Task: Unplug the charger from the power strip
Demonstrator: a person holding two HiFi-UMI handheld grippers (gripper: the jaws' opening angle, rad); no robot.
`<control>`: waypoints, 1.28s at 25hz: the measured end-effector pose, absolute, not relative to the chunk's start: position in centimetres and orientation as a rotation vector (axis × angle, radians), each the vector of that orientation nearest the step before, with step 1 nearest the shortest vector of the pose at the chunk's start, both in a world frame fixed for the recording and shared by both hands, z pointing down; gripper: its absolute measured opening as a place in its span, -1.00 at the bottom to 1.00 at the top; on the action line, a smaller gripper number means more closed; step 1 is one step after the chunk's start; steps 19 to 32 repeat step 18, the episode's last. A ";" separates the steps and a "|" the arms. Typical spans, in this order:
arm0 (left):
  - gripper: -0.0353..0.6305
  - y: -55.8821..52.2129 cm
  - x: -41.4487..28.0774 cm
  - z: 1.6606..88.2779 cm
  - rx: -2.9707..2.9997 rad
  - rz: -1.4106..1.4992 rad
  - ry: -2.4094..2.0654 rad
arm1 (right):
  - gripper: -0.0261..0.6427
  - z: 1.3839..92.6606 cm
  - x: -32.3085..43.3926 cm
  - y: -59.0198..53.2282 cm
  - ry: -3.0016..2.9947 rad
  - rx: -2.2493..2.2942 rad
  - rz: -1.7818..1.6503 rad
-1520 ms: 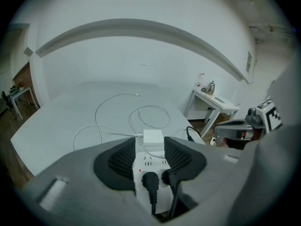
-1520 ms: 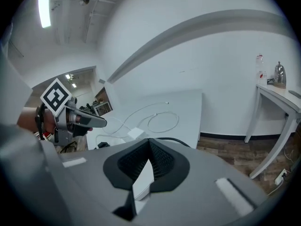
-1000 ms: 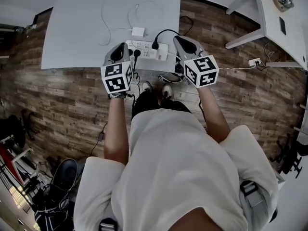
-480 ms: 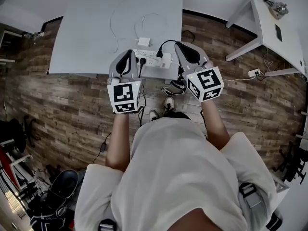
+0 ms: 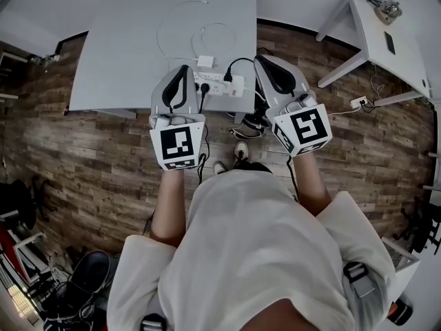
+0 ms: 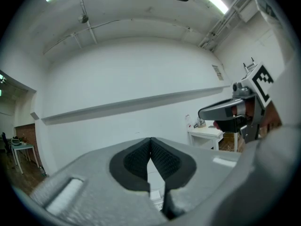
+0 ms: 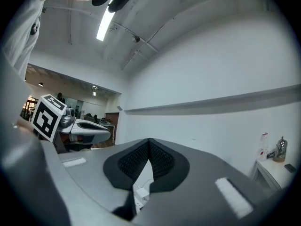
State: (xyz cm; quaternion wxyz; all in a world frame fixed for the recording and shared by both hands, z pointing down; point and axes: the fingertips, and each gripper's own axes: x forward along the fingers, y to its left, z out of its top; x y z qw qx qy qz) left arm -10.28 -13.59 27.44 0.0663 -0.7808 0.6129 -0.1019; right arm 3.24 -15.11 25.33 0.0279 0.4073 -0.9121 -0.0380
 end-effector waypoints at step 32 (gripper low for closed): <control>-0.88 -14.3 -11.5 27.2 -2.391 -0.292 1.812 | -0.92 24.3 2.1 -14.5 -2.764 1.340 -0.174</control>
